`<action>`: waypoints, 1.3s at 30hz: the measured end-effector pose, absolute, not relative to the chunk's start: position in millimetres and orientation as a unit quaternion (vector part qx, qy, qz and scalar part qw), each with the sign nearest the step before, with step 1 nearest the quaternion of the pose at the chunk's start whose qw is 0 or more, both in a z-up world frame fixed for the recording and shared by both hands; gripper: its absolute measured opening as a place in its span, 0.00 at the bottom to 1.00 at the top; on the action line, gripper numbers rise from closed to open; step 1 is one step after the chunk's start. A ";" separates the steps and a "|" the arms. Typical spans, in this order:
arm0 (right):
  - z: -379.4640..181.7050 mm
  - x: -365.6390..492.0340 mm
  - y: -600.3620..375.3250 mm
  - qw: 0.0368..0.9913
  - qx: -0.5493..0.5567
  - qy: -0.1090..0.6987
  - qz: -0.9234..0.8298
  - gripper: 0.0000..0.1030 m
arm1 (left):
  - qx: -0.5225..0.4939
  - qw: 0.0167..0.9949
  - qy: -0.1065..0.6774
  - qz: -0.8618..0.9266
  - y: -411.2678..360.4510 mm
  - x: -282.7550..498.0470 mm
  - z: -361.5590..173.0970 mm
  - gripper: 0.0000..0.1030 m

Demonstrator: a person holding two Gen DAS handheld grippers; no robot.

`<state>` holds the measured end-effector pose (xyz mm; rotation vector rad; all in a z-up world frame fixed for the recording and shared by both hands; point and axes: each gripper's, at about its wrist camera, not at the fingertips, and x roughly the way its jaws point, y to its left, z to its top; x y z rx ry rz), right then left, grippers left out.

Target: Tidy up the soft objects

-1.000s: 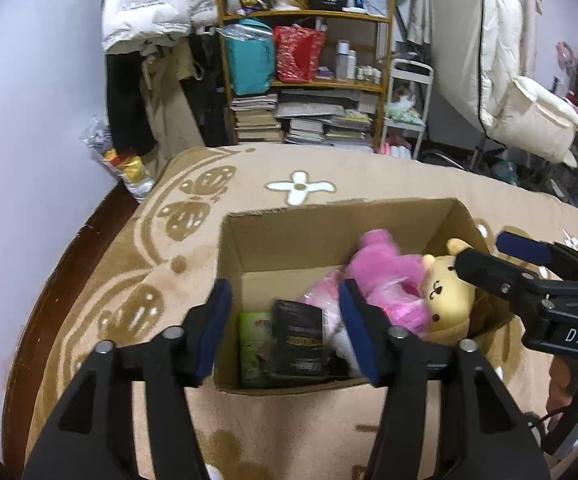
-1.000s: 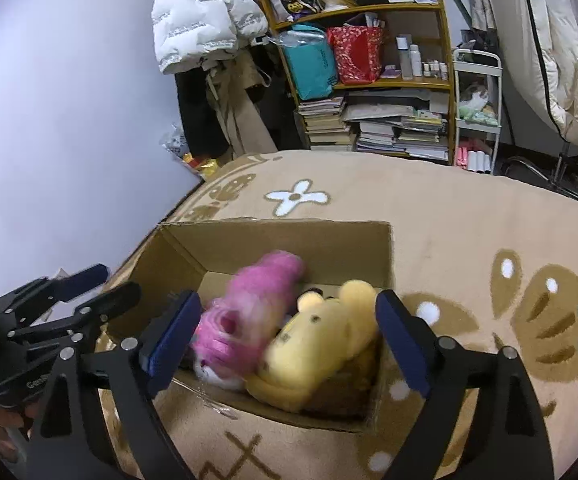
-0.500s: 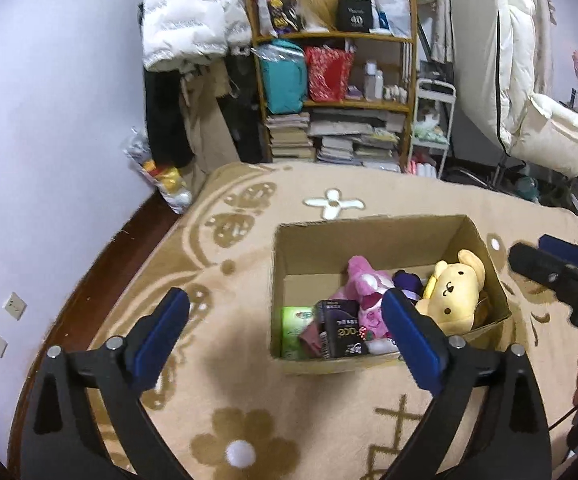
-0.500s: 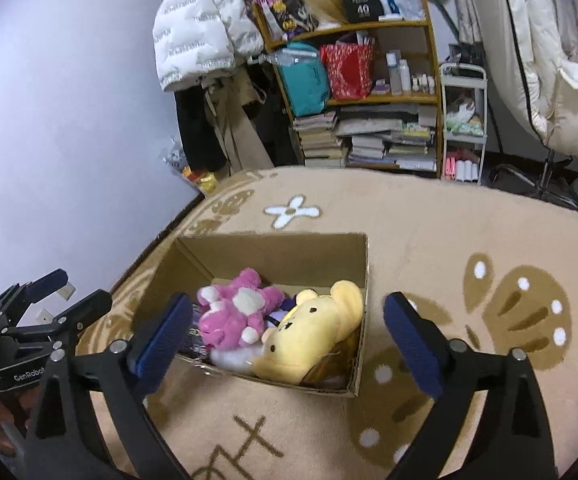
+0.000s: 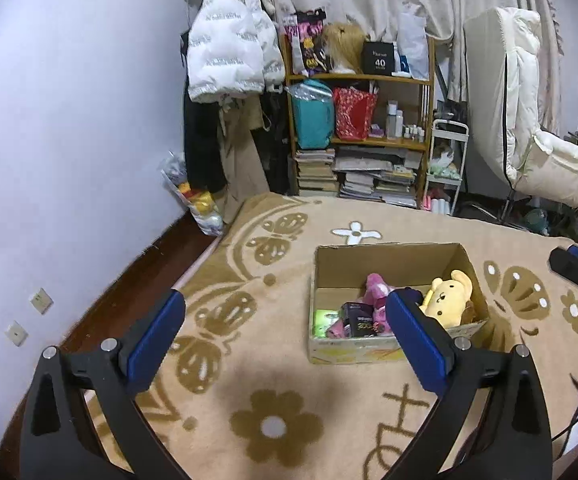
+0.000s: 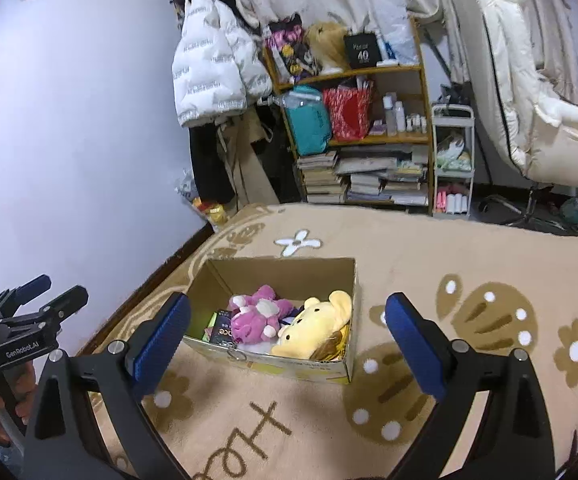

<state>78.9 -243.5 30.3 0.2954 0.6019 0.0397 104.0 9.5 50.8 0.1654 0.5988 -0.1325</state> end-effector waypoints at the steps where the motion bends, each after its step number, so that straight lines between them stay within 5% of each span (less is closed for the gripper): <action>1: 34.0 72.3 -243.2 0.946 0.145 0.289 0.019 0.99 | 0.082 0.951 0.291 -0.064 11.5 98.3 52.8 0.97; 23: 38.5 -3.1 -220.0 0.964 0.120 0.236 0.016 1.00 | 0.051 0.970 0.228 -0.063 38.4 15.1 45.1 1.00; 39: 3.5 -12.6 -215.7 0.968 0.101 0.229 0.013 1.00 | 0.044 0.960 0.260 -0.092 41.8 24.2 14.2 1.00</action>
